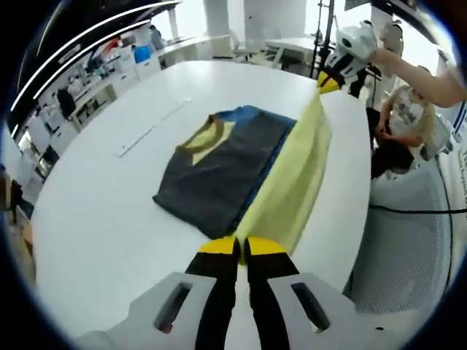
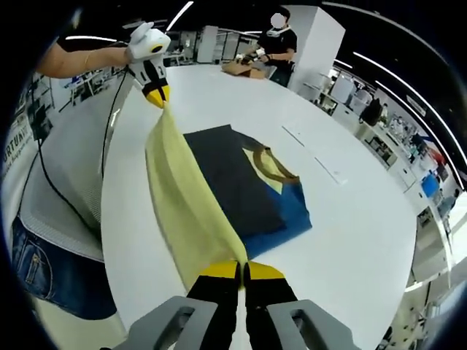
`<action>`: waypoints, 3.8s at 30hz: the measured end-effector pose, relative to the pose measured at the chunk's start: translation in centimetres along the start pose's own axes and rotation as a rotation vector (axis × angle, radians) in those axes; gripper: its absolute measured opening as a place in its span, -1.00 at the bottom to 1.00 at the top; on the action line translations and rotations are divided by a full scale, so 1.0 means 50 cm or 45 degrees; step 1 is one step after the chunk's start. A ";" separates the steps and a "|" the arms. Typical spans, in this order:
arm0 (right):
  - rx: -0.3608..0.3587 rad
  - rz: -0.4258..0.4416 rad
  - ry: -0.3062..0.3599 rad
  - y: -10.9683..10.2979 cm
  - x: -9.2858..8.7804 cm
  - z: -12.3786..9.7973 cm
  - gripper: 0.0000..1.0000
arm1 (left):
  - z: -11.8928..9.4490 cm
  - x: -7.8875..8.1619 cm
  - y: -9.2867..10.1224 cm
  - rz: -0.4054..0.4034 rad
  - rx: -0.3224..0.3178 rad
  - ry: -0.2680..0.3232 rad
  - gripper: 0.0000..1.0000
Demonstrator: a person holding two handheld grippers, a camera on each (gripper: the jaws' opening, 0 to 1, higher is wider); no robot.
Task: Fold the garment on the visible template until the final outline fits inside the template.
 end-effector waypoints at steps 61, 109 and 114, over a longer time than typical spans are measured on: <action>-0.292 0.040 0.033 0.245 0.096 0.113 -1.00 | 0.074 0.142 -0.244 0.029 0.221 0.128 -0.99; -0.115 0.230 -0.126 0.301 -0.016 0.334 -0.89 | 0.270 0.056 -0.324 -0.050 0.118 -0.038 -0.96; -0.141 0.179 -0.110 0.302 -0.003 0.317 -0.57 | 0.257 0.061 -0.321 -0.037 0.113 -0.007 -0.89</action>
Point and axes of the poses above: the point that each gripper's makers call its tool centre point, and the gripper's own axes: z roughly forward along the fingers, y roughly to its right, x roughly out of its top, the point moved 2 cm from there along -z, roughly backward along the fingers, and after that the axes turned 6 degrees about -z, right-handed, at the moved point
